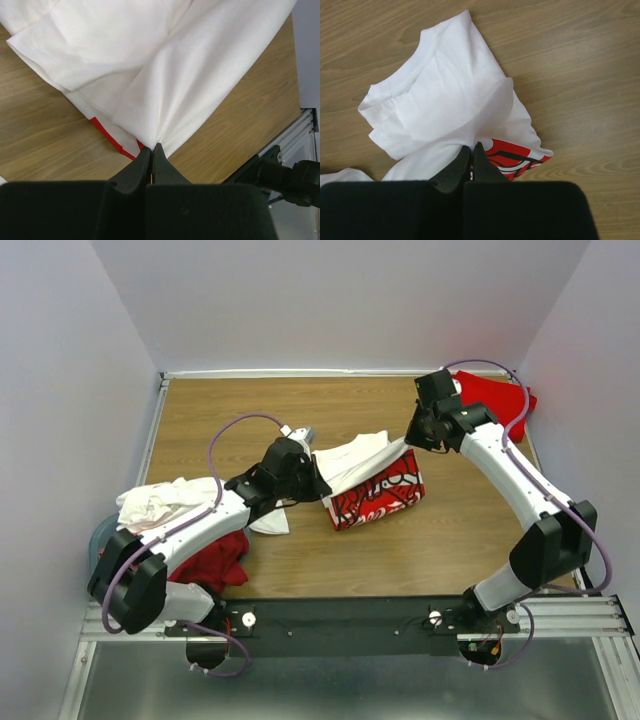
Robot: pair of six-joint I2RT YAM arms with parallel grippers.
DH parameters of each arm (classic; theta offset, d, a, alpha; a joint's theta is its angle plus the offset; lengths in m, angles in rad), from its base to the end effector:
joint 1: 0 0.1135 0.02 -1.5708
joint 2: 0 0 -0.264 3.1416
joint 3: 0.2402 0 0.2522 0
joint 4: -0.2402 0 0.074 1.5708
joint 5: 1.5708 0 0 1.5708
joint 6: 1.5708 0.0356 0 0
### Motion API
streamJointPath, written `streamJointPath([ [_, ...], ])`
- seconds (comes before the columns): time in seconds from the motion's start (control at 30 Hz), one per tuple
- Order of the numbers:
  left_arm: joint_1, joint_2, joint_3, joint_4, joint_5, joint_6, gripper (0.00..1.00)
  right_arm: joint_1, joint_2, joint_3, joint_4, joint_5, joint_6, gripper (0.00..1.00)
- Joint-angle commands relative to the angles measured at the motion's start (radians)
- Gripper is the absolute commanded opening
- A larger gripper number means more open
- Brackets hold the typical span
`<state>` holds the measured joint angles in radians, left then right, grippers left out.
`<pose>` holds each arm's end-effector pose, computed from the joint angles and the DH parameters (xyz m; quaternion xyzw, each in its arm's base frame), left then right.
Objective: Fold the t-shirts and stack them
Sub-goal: Fold the tshirt
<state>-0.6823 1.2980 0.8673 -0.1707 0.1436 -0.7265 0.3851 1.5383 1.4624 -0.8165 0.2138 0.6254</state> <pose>0.2192 -0.1847 0.2582 0.0139 0.8831 -0.3493 0.3130 0.3073 0.1164 0.3339 0.1476 0.9266 0.0721 0.3382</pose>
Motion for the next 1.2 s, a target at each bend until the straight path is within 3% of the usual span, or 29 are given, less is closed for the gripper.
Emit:
streamJointPath([
  [0.0,0.029,0.059,0.005,0.014,0.028,0.065,0.00,-0.011,0.058,0.052,0.076,0.093,-0.027,0.01],
  [0.67,0.211,0.345,0.145,0.054,0.040,0.233,0.00,-0.034,0.339,0.193,0.111,0.087,-0.058,0.00],
  [0.93,0.276,0.527,0.387,0.027,0.062,0.283,0.02,-0.080,0.483,0.289,0.122,0.073,-0.033,0.01],
  [0.97,0.296,0.562,0.453,0.013,0.047,0.283,0.12,-0.089,0.500,0.341,0.131,0.043,-0.033,0.04],
  [1.03,0.313,0.590,0.519,-0.010,0.022,0.277,0.50,-0.110,0.555,0.416,0.134,0.000,-0.044,0.30],
  [1.07,0.328,0.598,0.548,-0.030,0.007,0.274,0.77,-0.115,0.566,0.447,0.135,-0.042,-0.055,0.64],
  [1.13,0.333,0.593,0.614,-0.041,-0.012,0.277,0.98,-0.124,0.568,0.513,0.135,-0.074,-0.064,0.80],
  [1.17,0.333,0.574,0.633,-0.046,-0.019,0.286,0.98,-0.126,0.559,0.519,0.137,-0.092,-0.069,0.92],
])
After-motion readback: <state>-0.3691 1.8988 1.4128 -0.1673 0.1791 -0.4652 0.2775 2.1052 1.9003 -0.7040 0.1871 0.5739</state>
